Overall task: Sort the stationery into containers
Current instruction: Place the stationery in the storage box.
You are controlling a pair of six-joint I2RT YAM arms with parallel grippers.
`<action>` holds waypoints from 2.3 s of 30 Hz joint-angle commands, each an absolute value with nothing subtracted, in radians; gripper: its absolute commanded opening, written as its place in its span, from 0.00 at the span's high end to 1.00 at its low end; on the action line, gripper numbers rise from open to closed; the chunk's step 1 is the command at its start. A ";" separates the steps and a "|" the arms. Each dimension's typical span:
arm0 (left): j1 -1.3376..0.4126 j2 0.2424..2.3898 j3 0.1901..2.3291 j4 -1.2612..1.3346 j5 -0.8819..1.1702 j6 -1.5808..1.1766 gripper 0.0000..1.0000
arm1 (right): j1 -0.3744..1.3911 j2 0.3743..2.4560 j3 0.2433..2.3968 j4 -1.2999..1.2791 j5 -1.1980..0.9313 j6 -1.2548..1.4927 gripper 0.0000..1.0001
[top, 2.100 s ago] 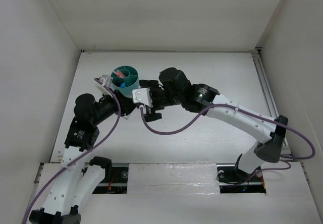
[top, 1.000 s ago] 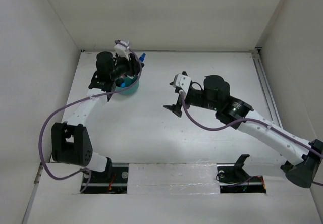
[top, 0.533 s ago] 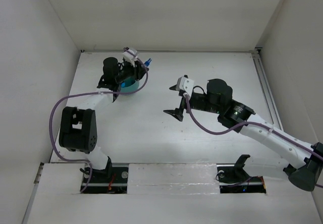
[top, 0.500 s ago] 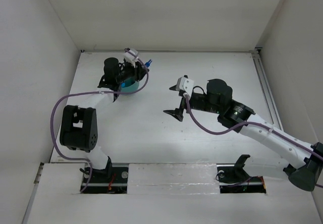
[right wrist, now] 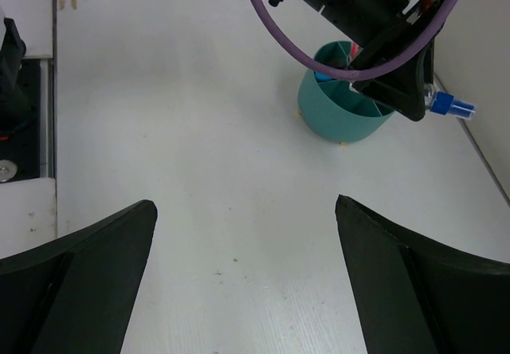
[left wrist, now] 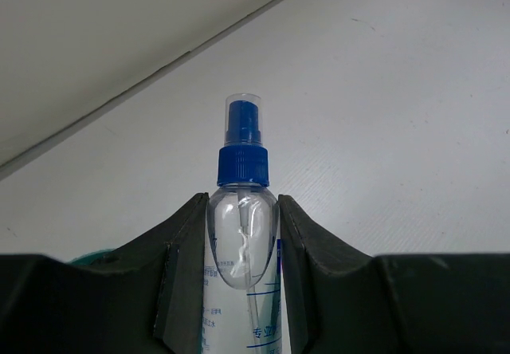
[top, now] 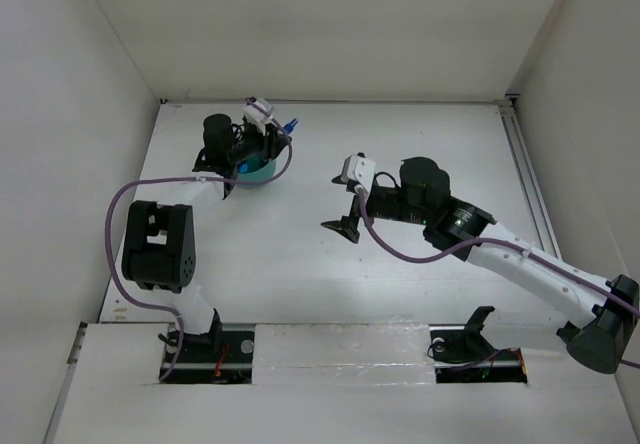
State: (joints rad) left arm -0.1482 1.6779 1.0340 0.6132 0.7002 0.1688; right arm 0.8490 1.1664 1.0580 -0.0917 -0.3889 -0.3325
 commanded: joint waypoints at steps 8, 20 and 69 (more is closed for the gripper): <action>-0.021 1.732 1.117 0.784 0.913 0.097 1.00 | 0.841 1.158 1.057 -0.031 -0.407 -0.328 0.00; -0.060 1.749 1.137 0.710 0.894 0.116 1.00 | 0.841 1.167 1.057 -0.031 -0.407 -0.337 0.00; -0.072 1.827 1.138 0.641 0.787 0.152 1.00 | 0.841 1.146 1.037 -0.021 -0.443 -0.356 0.00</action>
State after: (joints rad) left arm -0.0765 1.8374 1.0954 0.6186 0.7891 0.1421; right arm 0.8490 1.1656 1.0321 -0.0814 -0.4206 -0.3450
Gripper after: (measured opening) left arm 0.315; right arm 0.999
